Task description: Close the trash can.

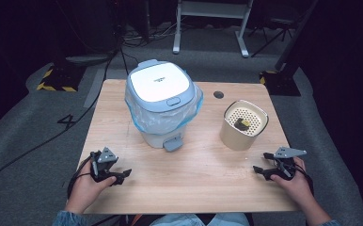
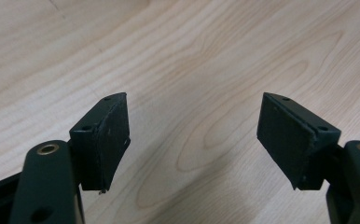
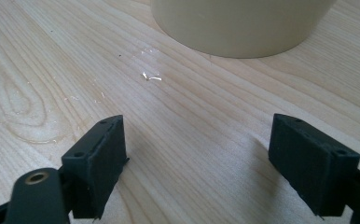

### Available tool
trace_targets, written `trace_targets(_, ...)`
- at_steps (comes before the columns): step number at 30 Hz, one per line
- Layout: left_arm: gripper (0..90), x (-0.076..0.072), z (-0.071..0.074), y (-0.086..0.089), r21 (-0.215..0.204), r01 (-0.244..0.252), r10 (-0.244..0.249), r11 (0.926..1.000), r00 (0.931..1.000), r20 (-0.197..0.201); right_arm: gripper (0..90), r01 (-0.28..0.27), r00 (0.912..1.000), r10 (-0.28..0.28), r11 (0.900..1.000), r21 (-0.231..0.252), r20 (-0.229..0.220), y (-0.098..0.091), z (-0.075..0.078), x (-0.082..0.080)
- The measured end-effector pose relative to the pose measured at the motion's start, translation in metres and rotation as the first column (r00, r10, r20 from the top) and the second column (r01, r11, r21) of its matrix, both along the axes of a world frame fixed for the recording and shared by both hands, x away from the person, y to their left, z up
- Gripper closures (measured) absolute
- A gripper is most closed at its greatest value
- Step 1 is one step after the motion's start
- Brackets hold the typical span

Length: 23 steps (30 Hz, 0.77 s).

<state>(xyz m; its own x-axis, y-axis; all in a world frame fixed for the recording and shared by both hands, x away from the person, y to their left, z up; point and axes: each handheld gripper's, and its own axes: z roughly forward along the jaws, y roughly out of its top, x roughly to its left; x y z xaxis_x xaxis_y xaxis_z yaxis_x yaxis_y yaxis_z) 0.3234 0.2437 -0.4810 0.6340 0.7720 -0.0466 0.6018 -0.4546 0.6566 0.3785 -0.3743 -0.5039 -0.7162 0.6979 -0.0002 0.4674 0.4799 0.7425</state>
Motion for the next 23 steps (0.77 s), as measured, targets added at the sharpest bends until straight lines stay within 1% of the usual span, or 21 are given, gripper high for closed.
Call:
trace_targets(1, 25.4, 0.000, -0.002, 0.000, 0.004, 0.002, -0.002, 1.0000, 1.0000, 0.001, 19.4, 0.000, 1.0000, 0.000, 1.0000, 0.000, 0.000, 0.000, 0.000, 0.000)
trace_targets(3, 24.8, -0.001, -0.008, 0.000, 0.008, -0.006, 0.006, 0.9999, 0.9999, -0.011, 19.3, 0.000, 1.0000, 0.000, 1.0000, 0.000, 0.000, 0.000, 0.000, 0.000)
trace_targets(4, 24.7, -0.001, -0.009, 0.000, 0.012, -0.010, 0.010, 0.9999, 0.9999, -0.008, 19.4, 0.000, 1.0000, 0.000, 1.0000, 0.000, 0.000, 0.000, 0.000, 0.000)
trace_targets(6, 24.4, -0.002, -0.014, 0.000, 0.023, -0.016, 0.016, 0.9996, 0.9996, -0.021, 19.3, 0.000, 1.0000, 0.000, 1.0000, 0.000, 0.000, 0.000, 0.000, 0.000)
trace_targets(7, 23.4, -0.003, -0.016, 0.000, 0.020, -0.011, 0.011, 0.9997, 0.9999, -0.002, 19.3, 0.000, 1.0000, 0.000, 1.0000, 0.000, 0.000, 0.000, 0.000, 0.000)
trace_targets(8, 22.6, -0.003, -0.017, 0.001, 0.017, -0.009, 0.009, 0.9998, 0.9999, 0.006, 19.3, 0.000, 1.0000, 0.000, 1.0000, 0.000, 0.000, 0.000, 0.000, 0.000)
trace_targets(9, 22.5, -0.003, -0.017, 0.002, 0.012, -0.009, 0.009, 0.9999, 0.9999, 0.005, 19.4, 0.000, 1.0000, 0.000, 1.0000, -0.001, 0.001, 0.000, 0.000, 0.000)
trace_targets(10, 22.4, -0.003, -0.018, 0.002, 0.017, -0.002, 0.001, 0.9999, 0.9998, 0.019, 19.4, 0.000, 1.0000, 0.000, 1.0000, 0.000, 0.001, 0.000, 0.000, 0.000)
trace_targets(11, 22.0, -0.002, -0.019, 0.003, 0.023, 0.011, -0.012, 0.9997, 0.9992, 0.039, 19.3, 0.000, 1.0000, 0.000, 1.0000, 0.000, 0.000, 0.000, 0.000, 0.000)
trace_targets(12, 20.0, -0.002, -0.022, 0.005, 0.015, 0.029, -0.030, 0.9995, 0.9974, 0.066, 19.3, 0.000, 1.0000, 0.000, 1.0000, 0.000, 0.001, 0.000, 0.000, 0.000)
trace_targets(13, 18.3, -0.001, -0.023, 0.007, -0.004, 0.037, -0.037, 0.9993, 0.9972, 0.064, 19.3, 0.000, 1.0000, 0.000, 1.0000, 0.000, 0.000, 0.000, 0.000, 0.000)
trace_targets(15, 16.5, 0.002, -0.024, 0.011, -0.007, 0.047, -0.046, 0.9989, 0.9974, 0.055, 19.3, 0.000, 1.0000, 0.000, 1.0000, 0.000, 0.000, 0.000, 0.000, 0.000)
trace_targets(17, 15.6, 0.004, -0.023, 0.014, -0.003, 0.063, -0.063, 0.9980, 0.9964, 0.057, 19.4, 0.000, 1.0000, 0.000, 1.0000, 0.000, 0.001, 0.000, 0.000, 0.000)
trace_targets(20, 15.2, 0.004, -0.024, 0.013, -0.001, 0.058, -0.057, 0.9983, 0.9967, 0.057, 19.3, 0.000, 1.0000, 0.000, 1.0000, 0.000, 0.001, 0.000, 0.000, 0.000)
trace_targets(22, 14.9, 0.002, -0.024, 0.012, -0.007, 0.041, -0.040, 0.9991, 0.9979, 0.051, 19.3, -0.001, 1.0000, 0.001, 1.0000, 0.000, 0.000, 0.000, 0.000, 0.000)
trace_targets(23, 14.6, 0.002, -0.024, 0.012, -0.004, 0.034, -0.034, 0.9994, 0.9981, 0.052, 19.4, -0.001, 1.0000, 0.001, 1.0000, 0.000, 0.001, 0.000, 0.000, 0.000)
